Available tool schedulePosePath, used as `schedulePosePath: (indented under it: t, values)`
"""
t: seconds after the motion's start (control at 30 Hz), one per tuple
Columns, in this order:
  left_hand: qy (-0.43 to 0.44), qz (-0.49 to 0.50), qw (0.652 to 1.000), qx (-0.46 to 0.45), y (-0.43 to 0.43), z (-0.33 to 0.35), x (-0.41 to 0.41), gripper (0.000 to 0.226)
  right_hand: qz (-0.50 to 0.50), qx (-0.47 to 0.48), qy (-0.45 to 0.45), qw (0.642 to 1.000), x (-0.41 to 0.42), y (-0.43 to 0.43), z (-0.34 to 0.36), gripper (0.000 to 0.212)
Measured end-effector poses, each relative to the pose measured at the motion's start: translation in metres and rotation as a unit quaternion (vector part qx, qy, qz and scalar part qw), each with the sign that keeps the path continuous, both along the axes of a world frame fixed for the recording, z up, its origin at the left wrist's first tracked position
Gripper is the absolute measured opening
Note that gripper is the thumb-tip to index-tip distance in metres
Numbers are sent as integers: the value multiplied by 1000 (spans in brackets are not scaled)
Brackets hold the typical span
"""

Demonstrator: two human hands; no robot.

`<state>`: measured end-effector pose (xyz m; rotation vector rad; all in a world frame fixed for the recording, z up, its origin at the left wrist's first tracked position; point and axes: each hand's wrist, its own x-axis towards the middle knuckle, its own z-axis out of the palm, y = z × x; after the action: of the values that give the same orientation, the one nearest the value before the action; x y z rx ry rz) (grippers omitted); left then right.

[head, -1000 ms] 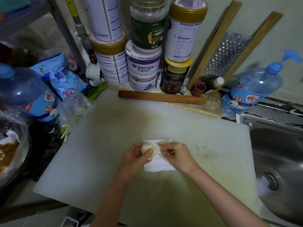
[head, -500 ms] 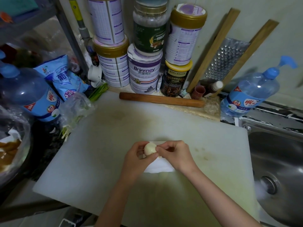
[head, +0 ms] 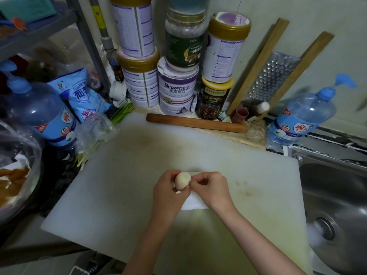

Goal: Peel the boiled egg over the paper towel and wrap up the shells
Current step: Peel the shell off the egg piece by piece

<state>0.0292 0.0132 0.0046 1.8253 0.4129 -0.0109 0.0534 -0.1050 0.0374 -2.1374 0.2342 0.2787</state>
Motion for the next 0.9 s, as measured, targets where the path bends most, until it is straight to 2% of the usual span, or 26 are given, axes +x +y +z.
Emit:
schedulePosePath:
  t: [0.1,0.2,0.4,0.5,0.6,0.7,0.83,0.9]
  values:
    - [-23,-7,999,35,-1,1,-1,37,-14,6,26,1000,3,-1,1,21]
    - [-43,-28,997,63,-2,2,-1,36,-16,-3,35,999,5,-1,2,13]
    - [-50,-39,995,74,-2,1,-1,33,-6,-42,17,999,3,1,4,9]
    - [-51,-46,995,71,0,1,1,31,-4,-45,9,999,4,0,4,17]
    - [-40,-51,997,50,3,0,3,32,6,-48,8,999,4,-2,4,25]
    - [-11,-51,999,11,7,1,5,30,9,-13,30,999,8,-7,3,20]
    - [44,-49,991,-117,15,0,10,26,-24,117,68,991,11,-14,-2,13]
    - [62,-39,981,-177,16,-1,11,24,-42,143,70,986,12,-16,-6,14]
